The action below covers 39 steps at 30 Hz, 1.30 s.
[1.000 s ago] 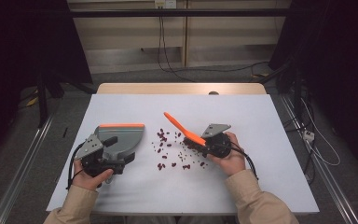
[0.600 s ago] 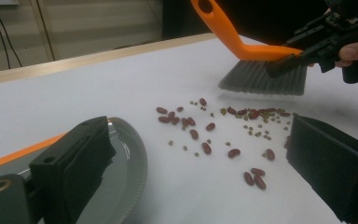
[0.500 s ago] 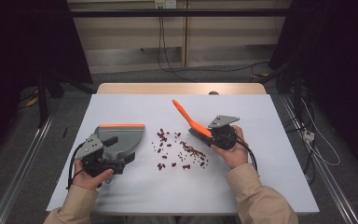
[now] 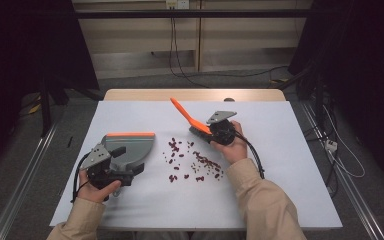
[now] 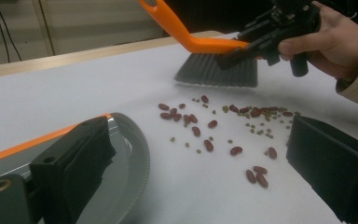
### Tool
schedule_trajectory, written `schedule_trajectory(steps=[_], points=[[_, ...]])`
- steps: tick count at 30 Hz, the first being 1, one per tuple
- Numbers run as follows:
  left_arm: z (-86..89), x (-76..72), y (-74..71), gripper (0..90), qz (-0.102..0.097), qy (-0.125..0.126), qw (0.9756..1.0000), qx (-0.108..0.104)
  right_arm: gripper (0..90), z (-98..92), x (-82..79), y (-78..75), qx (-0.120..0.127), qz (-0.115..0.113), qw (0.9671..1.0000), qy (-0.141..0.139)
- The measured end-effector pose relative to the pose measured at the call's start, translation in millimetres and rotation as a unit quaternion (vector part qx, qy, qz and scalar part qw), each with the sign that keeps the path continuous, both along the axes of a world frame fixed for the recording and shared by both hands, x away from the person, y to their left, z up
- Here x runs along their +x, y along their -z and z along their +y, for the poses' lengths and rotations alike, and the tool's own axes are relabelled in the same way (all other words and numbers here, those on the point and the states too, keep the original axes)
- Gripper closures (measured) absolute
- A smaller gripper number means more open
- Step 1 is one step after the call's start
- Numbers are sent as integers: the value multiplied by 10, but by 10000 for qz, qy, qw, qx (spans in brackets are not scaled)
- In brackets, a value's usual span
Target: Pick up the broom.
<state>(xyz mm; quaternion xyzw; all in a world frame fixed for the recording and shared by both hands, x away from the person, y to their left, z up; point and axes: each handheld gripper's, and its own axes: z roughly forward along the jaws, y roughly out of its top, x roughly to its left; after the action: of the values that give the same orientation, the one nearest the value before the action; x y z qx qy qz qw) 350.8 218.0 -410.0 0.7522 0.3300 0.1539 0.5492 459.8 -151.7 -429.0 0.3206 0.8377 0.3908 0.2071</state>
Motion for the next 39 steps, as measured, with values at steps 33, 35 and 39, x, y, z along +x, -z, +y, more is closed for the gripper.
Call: schedule_trajectory(steps=[33, 35, 39], points=[[29, -27, 17, 65, 40, -72, 10000, 32, 705, 164, -431, 47, -263, 37, 9932, -1129], [28, -27, 17, 66, 38, -67, 10000, 33, 705, 161, -465, 45, -254, 50, 9931, -1144], [29, -26, 19, 66, 39, -56, 10000, 38, 706, 152, -512, 41, -249, 41, 9930, -1152]])
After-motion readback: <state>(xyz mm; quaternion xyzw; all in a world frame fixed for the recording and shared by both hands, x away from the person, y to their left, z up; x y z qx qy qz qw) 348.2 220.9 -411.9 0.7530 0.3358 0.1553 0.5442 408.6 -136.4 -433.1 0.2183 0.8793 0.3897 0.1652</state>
